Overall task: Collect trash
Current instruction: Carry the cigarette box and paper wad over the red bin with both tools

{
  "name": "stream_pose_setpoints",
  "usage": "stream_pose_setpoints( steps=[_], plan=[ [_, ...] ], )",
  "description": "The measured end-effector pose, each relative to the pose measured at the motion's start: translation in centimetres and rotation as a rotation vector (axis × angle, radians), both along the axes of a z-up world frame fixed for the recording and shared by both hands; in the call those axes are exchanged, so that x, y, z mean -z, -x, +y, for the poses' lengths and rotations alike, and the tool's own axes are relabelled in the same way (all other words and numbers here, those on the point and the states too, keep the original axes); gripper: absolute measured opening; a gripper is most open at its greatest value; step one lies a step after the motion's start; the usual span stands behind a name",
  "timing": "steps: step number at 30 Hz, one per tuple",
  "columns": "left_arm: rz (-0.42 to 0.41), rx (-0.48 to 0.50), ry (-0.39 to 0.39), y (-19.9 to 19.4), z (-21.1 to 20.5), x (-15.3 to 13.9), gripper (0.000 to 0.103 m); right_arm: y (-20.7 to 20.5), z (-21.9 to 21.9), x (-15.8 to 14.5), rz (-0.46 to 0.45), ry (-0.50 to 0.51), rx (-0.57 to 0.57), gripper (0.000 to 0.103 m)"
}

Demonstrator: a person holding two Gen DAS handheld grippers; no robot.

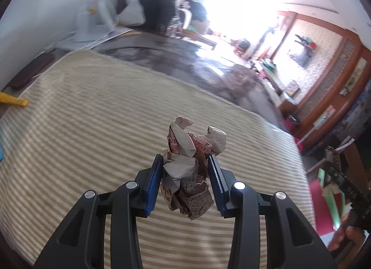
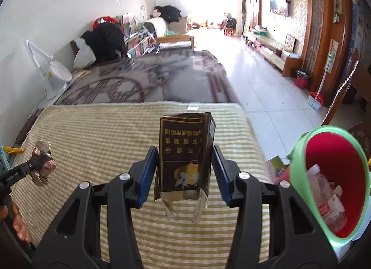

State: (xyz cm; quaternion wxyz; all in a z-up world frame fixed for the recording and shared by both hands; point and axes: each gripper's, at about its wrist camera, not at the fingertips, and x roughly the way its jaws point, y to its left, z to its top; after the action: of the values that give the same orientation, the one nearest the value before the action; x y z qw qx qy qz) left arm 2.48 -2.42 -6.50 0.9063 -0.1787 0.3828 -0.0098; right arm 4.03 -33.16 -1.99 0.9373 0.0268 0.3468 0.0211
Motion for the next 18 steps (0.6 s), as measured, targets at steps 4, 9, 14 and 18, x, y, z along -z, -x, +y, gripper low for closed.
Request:
stream_pose_setpoints(
  steps=[4,9,14,18],
  plan=[
    [-0.036,0.053,0.024,0.5,-3.3,-1.6,0.038,0.8,-1.3,-0.5,-0.027,0.018,0.020,0.047],
    [-0.057,0.104,0.028,1.0,-6.7,-2.7,0.038,1.8,-3.5,-1.4,-0.060,-0.005,0.051,0.047],
    [-0.063,0.155,0.019,1.1,-10.0,-3.5,0.038,2.4,-5.4,-1.8,-0.074,-0.034,0.084,0.047],
    [-0.074,0.191,0.003,1.2,-12.3,-4.0,0.038,3.2,-7.0,-1.9,-0.083,-0.054,0.116,0.047]
  ],
)
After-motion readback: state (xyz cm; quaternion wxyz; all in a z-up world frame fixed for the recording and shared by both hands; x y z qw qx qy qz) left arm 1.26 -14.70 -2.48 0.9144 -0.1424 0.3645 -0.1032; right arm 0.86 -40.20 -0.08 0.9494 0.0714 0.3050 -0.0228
